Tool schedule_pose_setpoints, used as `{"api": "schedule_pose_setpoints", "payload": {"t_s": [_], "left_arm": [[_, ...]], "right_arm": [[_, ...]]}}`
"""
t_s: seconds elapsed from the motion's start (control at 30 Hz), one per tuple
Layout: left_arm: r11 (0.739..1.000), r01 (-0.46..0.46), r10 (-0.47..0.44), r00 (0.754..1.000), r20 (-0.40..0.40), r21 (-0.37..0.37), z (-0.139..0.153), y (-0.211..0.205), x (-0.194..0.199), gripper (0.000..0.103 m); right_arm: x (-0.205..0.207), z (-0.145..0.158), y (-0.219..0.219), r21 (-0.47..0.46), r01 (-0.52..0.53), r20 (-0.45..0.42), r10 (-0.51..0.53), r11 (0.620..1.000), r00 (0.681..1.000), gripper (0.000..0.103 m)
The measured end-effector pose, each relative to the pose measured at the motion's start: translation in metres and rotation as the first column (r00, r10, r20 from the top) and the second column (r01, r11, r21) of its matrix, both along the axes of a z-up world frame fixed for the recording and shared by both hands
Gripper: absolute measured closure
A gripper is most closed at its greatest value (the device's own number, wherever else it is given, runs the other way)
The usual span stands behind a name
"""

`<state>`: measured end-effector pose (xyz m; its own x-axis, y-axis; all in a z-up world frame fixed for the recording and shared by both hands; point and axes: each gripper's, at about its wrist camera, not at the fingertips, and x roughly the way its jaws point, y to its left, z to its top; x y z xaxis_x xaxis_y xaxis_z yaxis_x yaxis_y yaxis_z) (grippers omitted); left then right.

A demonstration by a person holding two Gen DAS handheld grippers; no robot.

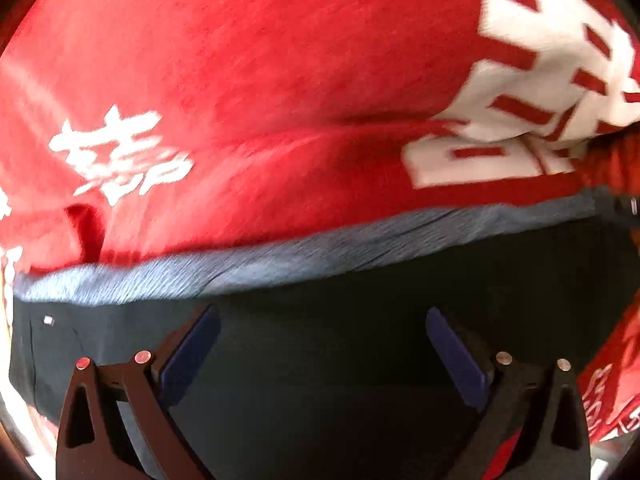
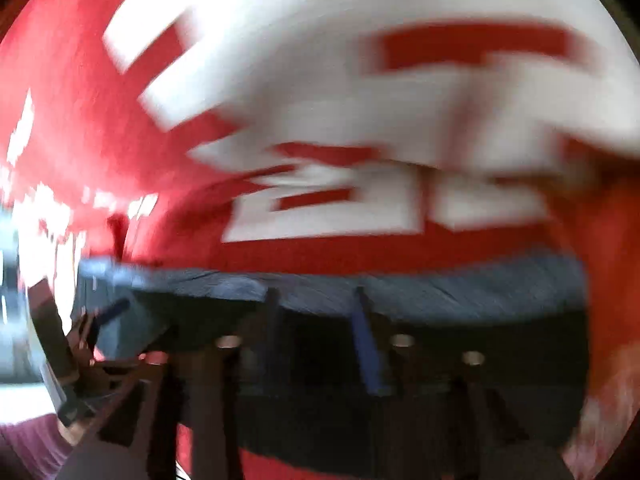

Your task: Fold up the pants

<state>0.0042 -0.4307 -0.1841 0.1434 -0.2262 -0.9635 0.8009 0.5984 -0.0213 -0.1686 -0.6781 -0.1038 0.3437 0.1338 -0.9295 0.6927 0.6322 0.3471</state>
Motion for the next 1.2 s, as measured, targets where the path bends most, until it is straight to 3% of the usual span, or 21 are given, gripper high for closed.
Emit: {"api": "schedule_pose_setpoints", "payload": {"t_s": [0.17, 0.33, 0.47, 0.6, 0.7, 0.73, 0.77, 0.8, 0.87, 0.93, 0.97, 1.1, 1.2], "left_arm": [[0.997, 0.06, -0.061, 0.997, -0.036, -0.04, 0.005, -0.042, -0.028, 0.0], [0.993, 0.112, -0.115, 0.991, -0.065, -0.038, 0.002, -0.074, -0.062, 0.0], [0.992, 0.129, -0.129, 0.991, -0.043, 0.0, -0.004, -0.081, -0.081, 0.0], [0.993, 0.119, -0.118, 0.992, -0.044, 0.014, -0.011, -0.082, -0.08, 0.0], [0.99, 0.138, -0.138, 0.99, -0.019, 0.02, -0.014, -0.085, -0.084, 0.0], [0.991, 0.134, -0.134, 0.991, -0.018, 0.024, -0.012, -0.085, -0.083, 0.0], [0.992, 0.126, -0.126, 0.992, -0.017, 0.031, -0.011, -0.085, -0.082, 0.0], [0.993, 0.112, -0.111, 0.994, -0.009, 0.028, -0.006, -0.085, -0.081, 0.0], [0.995, 0.097, -0.097, 0.995, 0.011, 0.004, 0.0, -0.084, -0.084, 0.0], [0.995, 0.094, -0.094, 0.996, 0.013, 0.024, -0.005, -0.086, -0.086, 0.0], [0.994, 0.095, -0.095, 0.995, 0.001, 0.046, -0.01, -0.087, -0.087, 0.0], [0.993, 0.117, -0.117, 0.993, 0.02, 0.012, -0.012, -0.086, -0.092, 0.0], [0.991, 0.134, -0.134, 0.991, 0.0, 0.002, -0.014, -0.087, -0.091, 0.0]], "right_arm": [[-0.08, 0.019, 0.001, -0.065, 0.181, -0.022, -0.183, 0.981, 0.983, 0.054], [-0.141, 0.011, 0.018, -0.067, 0.394, -0.048, -0.397, 0.917, 0.917, 0.054], [-0.157, -0.011, 0.022, -0.044, 0.488, -0.07, -0.49, 0.872, 0.869, 0.054], [-0.173, -0.013, 0.031, -0.029, 0.552, -0.07, -0.553, 0.833, 0.83, 0.054], [-0.184, -0.019, 0.028, -0.025, 0.602, -0.035, -0.603, 0.798, 0.797, 0.058], [-0.181, -0.018, 0.024, -0.032, 0.595, -0.002, -0.595, 0.803, 0.804, 0.068], [-0.175, -0.018, 0.022, -0.042, 0.567, 0.008, -0.568, 0.822, 0.823, 0.092], [-0.166, -0.01, 0.021, -0.059, 0.53, 0.015, -0.53, 0.846, 0.848, 0.093], [-0.158, 0.012, 0.023, -0.116, 0.482, 0.084, -0.475, 0.868, 0.876, 0.093], [-0.157, 0.025, 0.022, -0.162, 0.443, 0.095, -0.433, 0.882, 0.896, 0.093], [-0.157, 0.022, 0.022, -0.168, 0.425, 0.071, -0.419, 0.89, 0.905, 0.093], [-0.164, -0.024, 0.024, -0.097, 0.385, -0.094, -0.394, 0.918, 0.914, 0.087], [-0.172, -0.007, 0.039, -0.134, 0.387, -0.1, -0.401, 0.912, 0.911, 0.082]]}}
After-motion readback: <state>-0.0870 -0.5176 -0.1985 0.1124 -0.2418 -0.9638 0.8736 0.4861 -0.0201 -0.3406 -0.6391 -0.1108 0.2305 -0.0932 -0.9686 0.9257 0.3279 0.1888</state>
